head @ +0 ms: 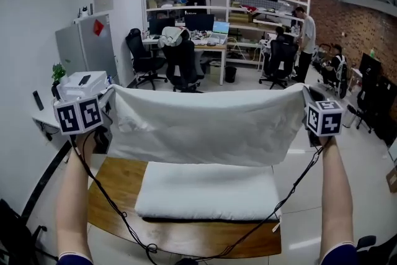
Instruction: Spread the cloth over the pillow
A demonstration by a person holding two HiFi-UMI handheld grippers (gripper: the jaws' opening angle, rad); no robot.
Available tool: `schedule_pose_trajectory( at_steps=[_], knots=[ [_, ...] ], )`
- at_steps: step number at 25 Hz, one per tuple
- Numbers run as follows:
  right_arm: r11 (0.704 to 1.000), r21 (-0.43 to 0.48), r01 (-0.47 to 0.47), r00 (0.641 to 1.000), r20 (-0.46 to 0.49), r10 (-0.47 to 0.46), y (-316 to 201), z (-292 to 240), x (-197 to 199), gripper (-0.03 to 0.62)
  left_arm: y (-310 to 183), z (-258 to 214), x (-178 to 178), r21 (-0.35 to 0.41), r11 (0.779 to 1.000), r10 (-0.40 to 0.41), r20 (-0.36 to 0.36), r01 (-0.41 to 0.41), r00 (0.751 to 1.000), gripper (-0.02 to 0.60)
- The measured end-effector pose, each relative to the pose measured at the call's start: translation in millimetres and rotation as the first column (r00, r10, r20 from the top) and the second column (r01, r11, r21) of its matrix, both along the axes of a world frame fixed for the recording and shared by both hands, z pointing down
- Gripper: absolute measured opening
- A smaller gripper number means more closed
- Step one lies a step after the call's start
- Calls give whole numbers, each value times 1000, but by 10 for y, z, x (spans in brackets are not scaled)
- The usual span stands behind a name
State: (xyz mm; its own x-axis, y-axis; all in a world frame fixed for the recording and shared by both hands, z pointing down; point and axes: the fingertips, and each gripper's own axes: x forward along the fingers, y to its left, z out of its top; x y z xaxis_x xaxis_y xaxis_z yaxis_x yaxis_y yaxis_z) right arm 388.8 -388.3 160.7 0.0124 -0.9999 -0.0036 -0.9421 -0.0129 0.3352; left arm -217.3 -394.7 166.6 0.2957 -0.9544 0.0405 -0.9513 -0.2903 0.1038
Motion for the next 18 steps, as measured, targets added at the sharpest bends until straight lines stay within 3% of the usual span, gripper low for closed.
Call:
schedule_pose_trajectory(
  at_steps=[10,18],
  knots=[
    [995,13,-103,994,-26,104,-585,10,126,38,-1221,263,132,-57,996,66,-7,-66,998,11],
    [988,-1,-152,988,-33,152,-1085,237,181,38,-1896,614,206,-118,989,92,-12,-93,996,11]
  ],
)
